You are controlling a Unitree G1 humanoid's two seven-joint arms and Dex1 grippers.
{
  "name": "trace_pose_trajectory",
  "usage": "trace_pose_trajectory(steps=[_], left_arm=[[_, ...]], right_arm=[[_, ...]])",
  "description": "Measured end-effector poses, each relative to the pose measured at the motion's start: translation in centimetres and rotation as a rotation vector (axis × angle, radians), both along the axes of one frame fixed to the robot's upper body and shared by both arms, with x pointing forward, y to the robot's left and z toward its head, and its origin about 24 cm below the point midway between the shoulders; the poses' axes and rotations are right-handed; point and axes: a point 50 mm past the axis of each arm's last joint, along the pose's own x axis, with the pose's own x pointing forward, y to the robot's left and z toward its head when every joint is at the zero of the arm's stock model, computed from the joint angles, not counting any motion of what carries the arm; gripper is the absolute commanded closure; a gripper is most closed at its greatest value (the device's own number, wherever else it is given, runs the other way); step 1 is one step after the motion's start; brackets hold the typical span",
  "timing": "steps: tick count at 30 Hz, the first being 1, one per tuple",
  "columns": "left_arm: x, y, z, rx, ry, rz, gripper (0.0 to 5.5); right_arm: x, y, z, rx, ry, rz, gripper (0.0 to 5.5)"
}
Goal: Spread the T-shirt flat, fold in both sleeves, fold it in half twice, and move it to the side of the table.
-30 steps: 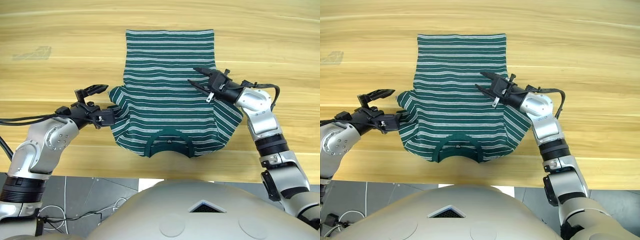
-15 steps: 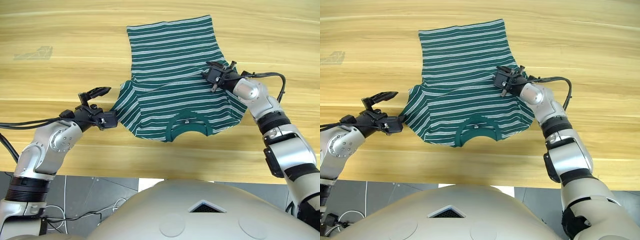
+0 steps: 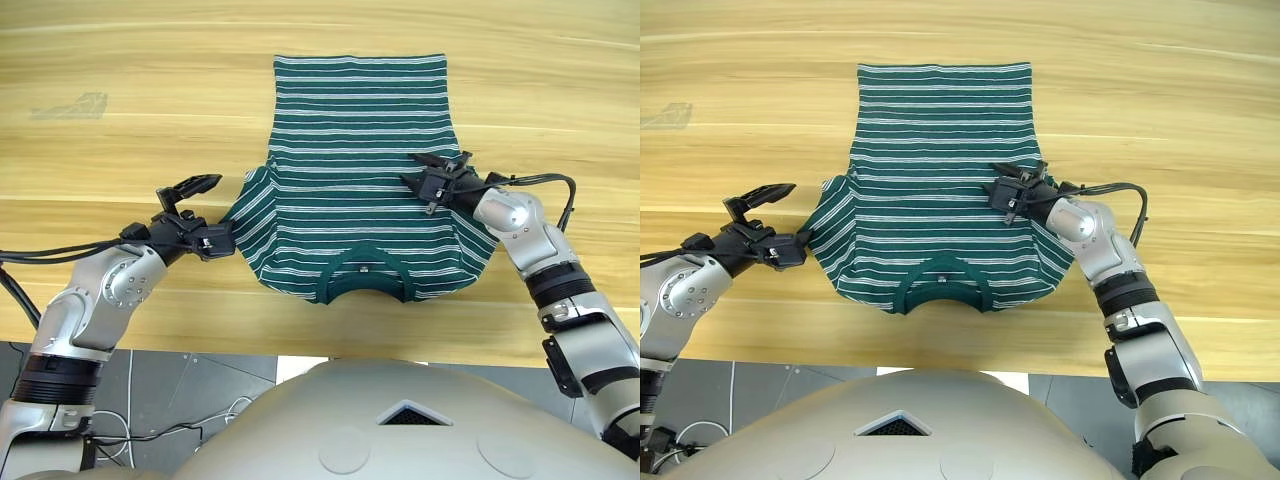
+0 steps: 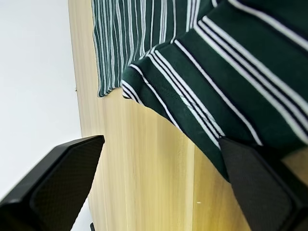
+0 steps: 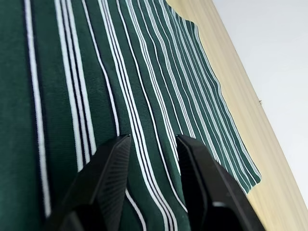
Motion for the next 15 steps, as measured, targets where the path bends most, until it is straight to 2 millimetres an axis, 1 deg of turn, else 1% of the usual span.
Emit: trace_pose_trajectory(steps=[2, 5, 8, 10, 13, 15], left_arm=[[0.0, 0.0, 0.1, 0.006, 0.001, 0.001, 1.07], [0.0, -0.1, 0.2, 0.008, 0.003, 0.002, 1.07], [0.1, 0.1, 0.3, 0.016, -0.001, 0.014, 1.07], [0.3, 0.6, 0.7, 0.028, -0.012, 0.034, 1.07], [0.4, 1.4, 1.4, 0.030, -0.042, 0.071, 1.07], [0.6, 2.0, 2.4, 0.011, -0.084, 0.109, 1.07]], right_arm=[[-0.1, 0.0, 0.1, -0.003, -0.002, -0.006, 3.74], [0.2, -0.5, 0.3, -0.004, -0.006, -0.042, 3.74], [0.9, -1.2, 1.1, 0.008, -0.033, -0.089, 3.74], [1.6, -1.8, 2.0, 0.030, -0.062, -0.123, 3.74], [2.5, -2.7, 4.0, 0.131, -0.092, -0.187, 3.74], [2.8, -2.6, 6.1, 0.338, -0.028, -0.211, 3.74]])
